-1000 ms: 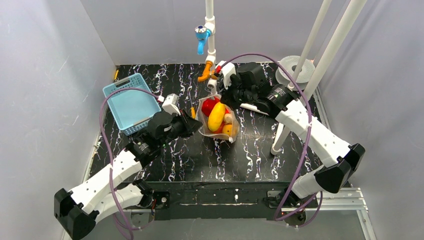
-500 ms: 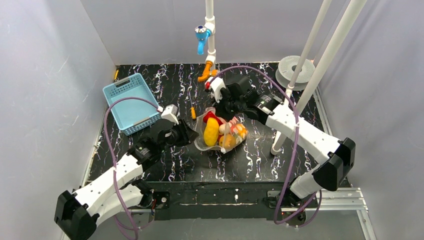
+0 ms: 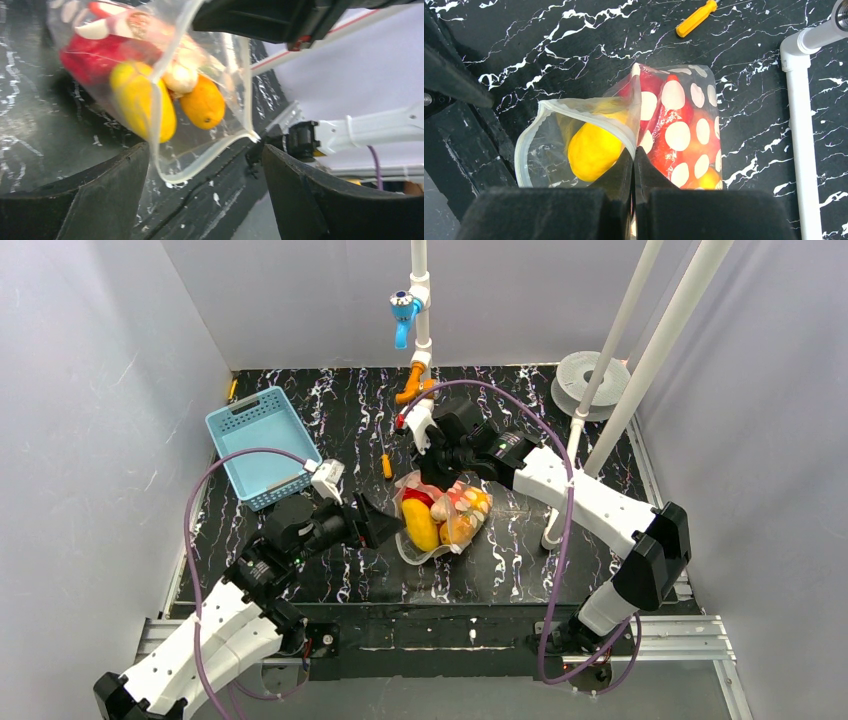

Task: Open the zip-top bag and remove the fake food
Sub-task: Pick up the fake fruit from the zipper food storage bag.

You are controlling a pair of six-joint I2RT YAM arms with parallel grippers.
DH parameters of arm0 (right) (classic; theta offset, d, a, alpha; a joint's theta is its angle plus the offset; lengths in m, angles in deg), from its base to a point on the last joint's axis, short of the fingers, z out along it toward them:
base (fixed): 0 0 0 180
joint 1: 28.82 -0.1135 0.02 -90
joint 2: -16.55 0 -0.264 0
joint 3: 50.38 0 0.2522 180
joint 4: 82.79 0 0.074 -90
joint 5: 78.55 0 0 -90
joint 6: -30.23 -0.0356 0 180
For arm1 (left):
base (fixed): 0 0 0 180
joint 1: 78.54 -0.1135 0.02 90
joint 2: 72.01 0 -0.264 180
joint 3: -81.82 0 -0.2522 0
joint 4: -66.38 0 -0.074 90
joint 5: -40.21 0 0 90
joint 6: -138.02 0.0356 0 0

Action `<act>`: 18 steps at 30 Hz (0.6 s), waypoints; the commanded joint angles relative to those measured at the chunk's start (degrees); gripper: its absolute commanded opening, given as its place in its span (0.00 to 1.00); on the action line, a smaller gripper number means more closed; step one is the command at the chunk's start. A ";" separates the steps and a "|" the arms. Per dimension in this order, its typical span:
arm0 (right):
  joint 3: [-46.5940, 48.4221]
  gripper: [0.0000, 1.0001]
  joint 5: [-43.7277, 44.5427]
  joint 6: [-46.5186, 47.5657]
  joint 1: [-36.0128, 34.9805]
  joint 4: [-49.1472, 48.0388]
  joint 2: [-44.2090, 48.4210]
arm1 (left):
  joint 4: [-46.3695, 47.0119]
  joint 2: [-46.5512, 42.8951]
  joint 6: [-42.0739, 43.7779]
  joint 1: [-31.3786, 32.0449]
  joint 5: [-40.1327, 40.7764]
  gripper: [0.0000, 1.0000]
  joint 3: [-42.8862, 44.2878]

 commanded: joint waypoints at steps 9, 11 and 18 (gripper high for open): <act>2.42 0.01 -0.31 -0.89 -0.14 -1.59 -0.26 | 10.79 11.66 -13.08 6.97 3.56 0.82 1.60; 2.42 0.01 -0.30 -0.89 -0.14 -1.60 -0.23 | 11.73 13.53 -13.60 7.87 6.23 0.81 1.21; 2.48 0.01 -0.43 -0.89 -0.14 -1.65 -0.15 | 7.02 21.49 -16.76 10.63 16.31 0.82 4.43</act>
